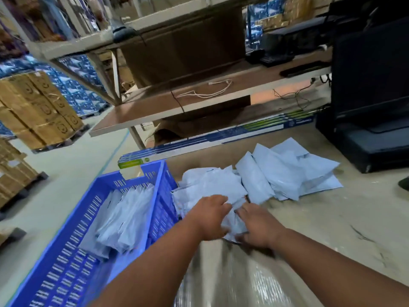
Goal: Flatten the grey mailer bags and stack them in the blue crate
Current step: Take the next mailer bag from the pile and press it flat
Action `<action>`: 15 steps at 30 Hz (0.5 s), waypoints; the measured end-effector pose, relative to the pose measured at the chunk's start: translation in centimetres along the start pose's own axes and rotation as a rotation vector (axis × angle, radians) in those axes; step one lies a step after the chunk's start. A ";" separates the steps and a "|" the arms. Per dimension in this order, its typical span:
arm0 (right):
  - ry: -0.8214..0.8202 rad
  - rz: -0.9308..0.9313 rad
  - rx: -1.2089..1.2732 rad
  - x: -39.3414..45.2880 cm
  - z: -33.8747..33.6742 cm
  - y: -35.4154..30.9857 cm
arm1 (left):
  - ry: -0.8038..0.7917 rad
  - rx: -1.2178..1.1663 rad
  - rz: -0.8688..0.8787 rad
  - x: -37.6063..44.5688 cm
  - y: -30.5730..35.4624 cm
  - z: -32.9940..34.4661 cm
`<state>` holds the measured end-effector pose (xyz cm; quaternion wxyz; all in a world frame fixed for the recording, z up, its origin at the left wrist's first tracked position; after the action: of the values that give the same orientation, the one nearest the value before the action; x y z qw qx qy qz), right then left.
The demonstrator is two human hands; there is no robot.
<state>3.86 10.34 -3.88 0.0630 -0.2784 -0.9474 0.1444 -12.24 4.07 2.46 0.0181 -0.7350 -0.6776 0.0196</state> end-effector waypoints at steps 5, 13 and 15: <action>-0.031 -0.029 0.111 -5.6 0.9 2.7 | 0.056 -0.116 0.042 -2.2 4.6 4.7; -0.052 -0.125 -0.041 -13.5 0.1 5.3 | 0.157 -0.172 -0.049 -8.0 11.0 9.4; -0.053 -0.147 -0.081 -14.7 -0.3 6.0 | 0.198 -0.158 -0.058 -8.7 11.6 9.7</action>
<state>19.26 7.26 -6.04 0.0369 -0.2067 -0.9717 0.1084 -1.88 -5.57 -7.79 0.0277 -0.7127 -0.6927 -0.1070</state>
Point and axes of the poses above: each hand's wrist, its own x-axis towards the middle knuckle, its own z-axis out of the palm, y = z × x, the point moved 4 cm from there along x, towards the middle knuckle, and after that the axes turned 8 degrees about -z, right-handed, at the moved point
